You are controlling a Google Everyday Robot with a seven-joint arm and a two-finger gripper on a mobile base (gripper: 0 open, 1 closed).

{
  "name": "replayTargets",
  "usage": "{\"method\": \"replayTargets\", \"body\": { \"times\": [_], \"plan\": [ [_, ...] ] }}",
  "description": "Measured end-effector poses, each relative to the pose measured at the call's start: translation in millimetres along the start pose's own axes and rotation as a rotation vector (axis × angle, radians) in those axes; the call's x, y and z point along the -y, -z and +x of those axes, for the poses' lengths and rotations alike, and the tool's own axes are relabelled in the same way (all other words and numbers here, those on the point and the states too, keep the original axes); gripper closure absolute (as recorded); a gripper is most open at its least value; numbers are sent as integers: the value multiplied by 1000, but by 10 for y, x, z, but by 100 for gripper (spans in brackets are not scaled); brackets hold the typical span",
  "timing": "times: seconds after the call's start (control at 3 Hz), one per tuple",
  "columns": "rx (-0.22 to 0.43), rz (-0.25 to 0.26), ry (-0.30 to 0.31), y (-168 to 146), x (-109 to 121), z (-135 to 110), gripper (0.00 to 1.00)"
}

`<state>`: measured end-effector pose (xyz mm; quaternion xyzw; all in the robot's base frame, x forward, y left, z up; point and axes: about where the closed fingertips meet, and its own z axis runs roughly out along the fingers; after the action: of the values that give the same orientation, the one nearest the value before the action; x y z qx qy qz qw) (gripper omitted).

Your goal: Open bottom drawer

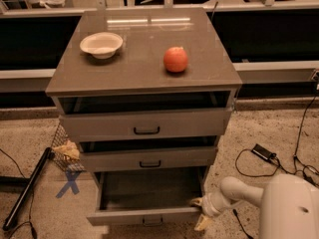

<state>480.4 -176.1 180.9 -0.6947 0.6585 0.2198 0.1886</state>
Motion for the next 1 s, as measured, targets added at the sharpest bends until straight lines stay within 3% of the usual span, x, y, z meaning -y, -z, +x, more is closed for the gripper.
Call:
{"method": "replayTargets", "body": {
  "times": [0.33,0.67,1.0],
  "plan": [
    [119,87,8,448,-338,132,24],
    [108,86,-2,423,-352,176,2],
    [109,82,-1,407,-349,159,0]
  ]
}}
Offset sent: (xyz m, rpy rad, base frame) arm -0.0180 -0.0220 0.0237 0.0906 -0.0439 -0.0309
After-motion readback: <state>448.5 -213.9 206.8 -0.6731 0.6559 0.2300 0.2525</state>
